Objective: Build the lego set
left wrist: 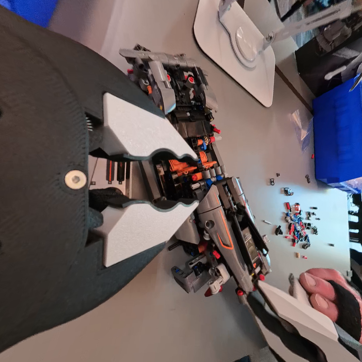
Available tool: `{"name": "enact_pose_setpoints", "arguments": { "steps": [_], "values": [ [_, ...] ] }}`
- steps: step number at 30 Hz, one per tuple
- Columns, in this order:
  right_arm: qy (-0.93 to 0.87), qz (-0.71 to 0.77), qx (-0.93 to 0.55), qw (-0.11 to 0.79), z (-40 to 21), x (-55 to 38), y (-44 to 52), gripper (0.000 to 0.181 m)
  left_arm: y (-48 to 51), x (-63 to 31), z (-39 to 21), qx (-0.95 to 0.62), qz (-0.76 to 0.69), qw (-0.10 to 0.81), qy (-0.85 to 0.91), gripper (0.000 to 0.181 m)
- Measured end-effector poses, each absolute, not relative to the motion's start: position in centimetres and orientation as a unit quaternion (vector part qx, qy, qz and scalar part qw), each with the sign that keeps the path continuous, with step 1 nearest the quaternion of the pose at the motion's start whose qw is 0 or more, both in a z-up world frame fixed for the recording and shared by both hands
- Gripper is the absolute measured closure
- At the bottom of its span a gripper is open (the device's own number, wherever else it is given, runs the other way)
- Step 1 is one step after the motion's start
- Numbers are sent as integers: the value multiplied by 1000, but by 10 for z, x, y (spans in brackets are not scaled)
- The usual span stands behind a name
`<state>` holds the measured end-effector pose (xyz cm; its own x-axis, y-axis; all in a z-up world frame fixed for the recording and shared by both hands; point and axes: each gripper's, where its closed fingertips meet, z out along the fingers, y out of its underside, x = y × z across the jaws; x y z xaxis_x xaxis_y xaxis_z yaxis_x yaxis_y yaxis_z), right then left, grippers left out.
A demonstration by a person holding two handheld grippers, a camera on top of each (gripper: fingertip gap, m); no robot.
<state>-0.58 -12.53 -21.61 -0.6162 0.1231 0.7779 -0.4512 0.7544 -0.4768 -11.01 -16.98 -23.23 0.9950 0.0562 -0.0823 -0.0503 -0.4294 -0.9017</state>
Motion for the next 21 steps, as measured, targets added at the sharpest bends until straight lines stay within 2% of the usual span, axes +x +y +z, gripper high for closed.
{"name": "enact_pose_setpoints", "arguments": {
  "steps": [2, 6, 10, 13, 15, 21],
  "values": [
    [-828, 382, 76, 403, -204, -1, -121, 153, -177, -114, -217, -839, 62, 540, -23, 137],
    [-819, 441, 22, 365, -182, -6, -105, 161, -190, -103, -183, -835, 86, 541, -52, 129],
    [-822, 491, -89, 276, -184, -32, -85, 174, -185, -62, -181, -838, 89, 533, -72, 131],
    [-832, 496, -134, 208, -201, -45, -76, 173, -177, -36, -200, -845, 67, 521, -102, 133],
    [-826, 517, -158, 162, -206, -49, -74, 165, -174, -24, -207, -840, 51, 524, -132, 136],
    [-815, 547, -190, 18, -227, -46, -78, 157, -169, -11, -216, -802, 14, 554, -222, 139]
  ]
}}
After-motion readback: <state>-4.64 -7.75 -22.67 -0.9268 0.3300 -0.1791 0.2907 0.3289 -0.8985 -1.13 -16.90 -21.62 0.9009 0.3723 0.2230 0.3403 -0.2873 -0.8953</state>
